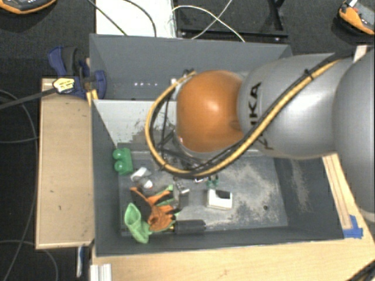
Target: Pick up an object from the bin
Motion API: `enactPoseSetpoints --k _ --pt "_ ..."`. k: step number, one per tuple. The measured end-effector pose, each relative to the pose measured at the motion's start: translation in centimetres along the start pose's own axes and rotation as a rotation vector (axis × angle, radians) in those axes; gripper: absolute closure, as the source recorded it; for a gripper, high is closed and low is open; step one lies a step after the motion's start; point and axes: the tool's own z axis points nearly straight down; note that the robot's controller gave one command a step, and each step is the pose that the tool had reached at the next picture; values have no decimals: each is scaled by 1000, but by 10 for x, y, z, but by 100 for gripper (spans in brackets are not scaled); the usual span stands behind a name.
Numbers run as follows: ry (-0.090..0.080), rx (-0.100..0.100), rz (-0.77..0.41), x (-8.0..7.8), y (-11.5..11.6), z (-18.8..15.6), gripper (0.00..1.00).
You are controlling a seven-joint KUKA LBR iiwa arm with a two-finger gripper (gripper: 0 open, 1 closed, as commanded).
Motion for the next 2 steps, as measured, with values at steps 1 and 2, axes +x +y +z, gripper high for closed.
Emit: enactPoseSetpoints --k 1,2 --pt "-8 -1 765 -7 2 -176 100" --pt "-7 0 764 -7 2 -175 0"
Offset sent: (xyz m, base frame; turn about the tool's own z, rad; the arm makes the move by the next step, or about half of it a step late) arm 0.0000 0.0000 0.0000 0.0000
